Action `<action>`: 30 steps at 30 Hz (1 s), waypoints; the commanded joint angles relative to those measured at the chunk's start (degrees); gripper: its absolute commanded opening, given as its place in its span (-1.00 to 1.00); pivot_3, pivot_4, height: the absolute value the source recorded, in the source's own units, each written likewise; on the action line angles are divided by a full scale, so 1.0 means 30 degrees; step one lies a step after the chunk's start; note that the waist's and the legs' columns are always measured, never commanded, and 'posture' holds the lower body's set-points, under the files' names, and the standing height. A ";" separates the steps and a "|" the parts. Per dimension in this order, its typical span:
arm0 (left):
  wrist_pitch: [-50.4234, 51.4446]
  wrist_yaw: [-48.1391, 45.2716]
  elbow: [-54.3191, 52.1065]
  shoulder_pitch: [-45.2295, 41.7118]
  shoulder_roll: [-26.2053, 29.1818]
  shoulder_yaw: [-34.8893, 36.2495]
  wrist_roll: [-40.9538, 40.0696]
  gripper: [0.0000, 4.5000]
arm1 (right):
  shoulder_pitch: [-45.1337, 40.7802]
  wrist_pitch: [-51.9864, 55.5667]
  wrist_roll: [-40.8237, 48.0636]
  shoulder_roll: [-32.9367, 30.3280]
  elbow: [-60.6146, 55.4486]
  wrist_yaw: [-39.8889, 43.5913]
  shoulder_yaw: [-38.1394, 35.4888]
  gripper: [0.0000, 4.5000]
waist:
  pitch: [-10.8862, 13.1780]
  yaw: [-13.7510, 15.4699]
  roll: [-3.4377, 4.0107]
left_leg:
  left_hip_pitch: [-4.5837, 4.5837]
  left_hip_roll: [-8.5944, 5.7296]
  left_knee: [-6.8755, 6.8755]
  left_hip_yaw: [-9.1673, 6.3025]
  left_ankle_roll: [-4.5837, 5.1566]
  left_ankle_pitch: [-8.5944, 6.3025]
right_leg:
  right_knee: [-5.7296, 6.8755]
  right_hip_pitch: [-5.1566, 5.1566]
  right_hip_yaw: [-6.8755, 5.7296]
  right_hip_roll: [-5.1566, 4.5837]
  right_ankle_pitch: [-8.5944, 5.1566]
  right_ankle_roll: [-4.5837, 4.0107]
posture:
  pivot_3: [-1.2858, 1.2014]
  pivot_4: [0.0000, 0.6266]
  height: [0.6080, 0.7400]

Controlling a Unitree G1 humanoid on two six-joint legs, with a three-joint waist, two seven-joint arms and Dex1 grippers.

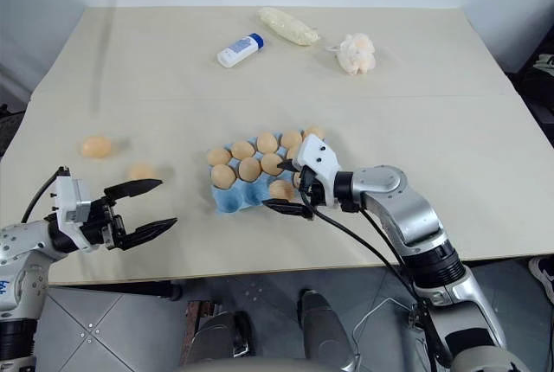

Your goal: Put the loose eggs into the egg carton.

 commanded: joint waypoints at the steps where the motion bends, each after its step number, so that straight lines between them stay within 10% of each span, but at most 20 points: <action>1: -0.0096 0.0205 -0.0778 0.0190 0.0233 0.0547 -0.0308 1.00 | -0.0442 -0.0465 0.0114 -0.0245 -0.0292 0.0355 -0.0696 0.97 | 0.0000 0.0004 0.0000 | 0.0000 0.0000 0.0000 0.0000 -0.0001 -0.0001 | 0.0000 0.0000 -0.0001 0.0000 0.0000 0.0000 | 0.03 -0.52 1.00; 16: -0.0025 0.1293 -0.1575 0.0372 -0.0083 0.0560 -0.0534 1.00 | -0.0375 -0.1303 0.0581 -0.0255 0.0501 0.0252 -0.2209 0.97 | 0.0001 -0.0011 0.0002 | 0.0001 0.0003 -0.0010 0.0005 0.0002 0.0000 | -0.0003 -0.0007 -0.0002 -0.0001 -0.0001 -0.0002 | 0.03 -0.52 1.00; 30: 0.1201 0.1776 -0.2743 0.0522 -0.0574 -0.0008 -0.1300 1.00 | 0.4226 0.4855 0.5463 -0.5075 -0.6697 0.0706 -0.5660 0.97 | -0.0002 0.0054 -0.0008 | -0.0009 0.0043 -0.0013 -0.0016 0.0011 -0.0022 | -0.0066 0.0001 -0.0021 -0.0046 -0.0011 -0.0017 | 0.03 -0.52 1.00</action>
